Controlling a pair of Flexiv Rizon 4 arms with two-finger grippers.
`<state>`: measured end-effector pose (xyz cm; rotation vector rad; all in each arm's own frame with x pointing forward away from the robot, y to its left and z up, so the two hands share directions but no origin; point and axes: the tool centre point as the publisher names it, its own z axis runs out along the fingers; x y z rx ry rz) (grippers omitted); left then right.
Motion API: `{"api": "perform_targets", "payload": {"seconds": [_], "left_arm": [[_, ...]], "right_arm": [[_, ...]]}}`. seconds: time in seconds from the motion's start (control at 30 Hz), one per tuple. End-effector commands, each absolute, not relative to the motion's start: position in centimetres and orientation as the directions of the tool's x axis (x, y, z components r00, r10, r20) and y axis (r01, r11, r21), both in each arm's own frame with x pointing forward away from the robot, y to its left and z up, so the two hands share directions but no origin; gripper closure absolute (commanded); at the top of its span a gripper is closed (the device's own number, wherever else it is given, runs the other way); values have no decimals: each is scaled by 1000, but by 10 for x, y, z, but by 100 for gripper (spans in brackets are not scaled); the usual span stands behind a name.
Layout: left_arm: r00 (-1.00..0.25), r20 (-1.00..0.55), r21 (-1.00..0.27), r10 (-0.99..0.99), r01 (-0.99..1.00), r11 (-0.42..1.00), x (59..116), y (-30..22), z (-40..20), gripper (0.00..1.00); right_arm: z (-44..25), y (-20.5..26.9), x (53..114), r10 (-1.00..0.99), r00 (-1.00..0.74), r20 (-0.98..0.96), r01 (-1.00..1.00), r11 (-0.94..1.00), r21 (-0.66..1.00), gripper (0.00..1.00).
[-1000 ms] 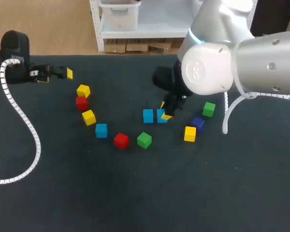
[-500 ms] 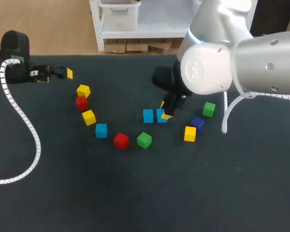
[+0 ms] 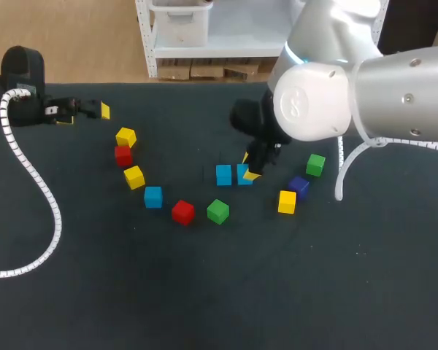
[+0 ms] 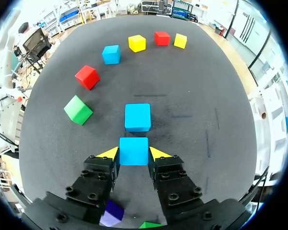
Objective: Place the blue cubes, place green cubes on the blue cubes, place the yellow cubes on the green cubes, then place the red cubes on the yellow cubes, and place purple cube on the red cubes.
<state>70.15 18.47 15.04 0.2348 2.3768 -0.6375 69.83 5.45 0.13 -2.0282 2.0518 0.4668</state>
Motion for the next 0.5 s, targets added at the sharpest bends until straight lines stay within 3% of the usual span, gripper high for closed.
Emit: {"api": "perform_targets", "payload": {"seconds": [0.03, 0.13, 0.27, 0.5], "left_arm": [[-768, -640, -383, 3, 323, 865, 701, 185, 150, 0], [-768, -640, -383, 3, 323, 865, 701, 185, 150, 0], [-768, -640, -383, 3, 323, 865, 701, 185, 150, 0], [-768, -640, -383, 3, 323, 865, 701, 185, 150, 0]], "right_arm": [[0, 54, 700, -927, -23, -374, -997, -6, 74, 100], [0, 55, 700, -927, -21, -374, -997, -8, 75, 100], [-1, 56, 701, -927, -19, -375, -997, -10, 75, 91], [-2, 57, 701, -926, -17, -377, -997, -11, 74, 91]]}}
